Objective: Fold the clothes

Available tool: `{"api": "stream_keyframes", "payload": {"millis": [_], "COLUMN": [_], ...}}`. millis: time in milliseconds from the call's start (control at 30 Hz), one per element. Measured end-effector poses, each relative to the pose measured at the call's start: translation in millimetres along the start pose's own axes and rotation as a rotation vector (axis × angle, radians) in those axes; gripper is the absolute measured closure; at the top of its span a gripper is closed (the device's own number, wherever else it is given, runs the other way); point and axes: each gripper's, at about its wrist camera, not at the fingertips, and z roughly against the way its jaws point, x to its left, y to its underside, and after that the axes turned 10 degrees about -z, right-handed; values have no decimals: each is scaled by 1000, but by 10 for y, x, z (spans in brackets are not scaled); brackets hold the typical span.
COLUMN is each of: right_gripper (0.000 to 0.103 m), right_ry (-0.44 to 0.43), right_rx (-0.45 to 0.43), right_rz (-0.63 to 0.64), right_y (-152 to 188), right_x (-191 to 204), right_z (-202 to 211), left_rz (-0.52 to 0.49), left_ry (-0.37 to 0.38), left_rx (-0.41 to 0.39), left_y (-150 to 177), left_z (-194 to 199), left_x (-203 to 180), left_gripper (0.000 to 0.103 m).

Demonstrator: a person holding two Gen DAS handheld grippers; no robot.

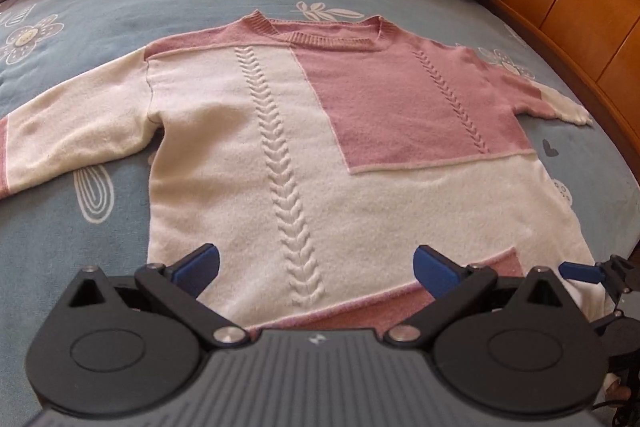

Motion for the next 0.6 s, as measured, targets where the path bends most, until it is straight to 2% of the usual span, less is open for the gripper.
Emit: {"api": "stream_keyframes", "payload": {"millis": [133,567,600], "right_gripper": [0,0,0], "right_ry": [-4,-8,-8], "right_rx": [1,-11,-15], "right_rz": [4,15,16], "right_y": [-4,-21,-17], "right_x": [-8,0,2], "right_z": [-1,-36,-37], "left_rz": [68,65,66], "left_ry": [21,54,47], "left_rx": [36,-14,-33], "left_y": [-71,4,-76], "left_z": [-262,11,32], "left_x": [138,395,442], "left_gripper": [1,1,1]}}
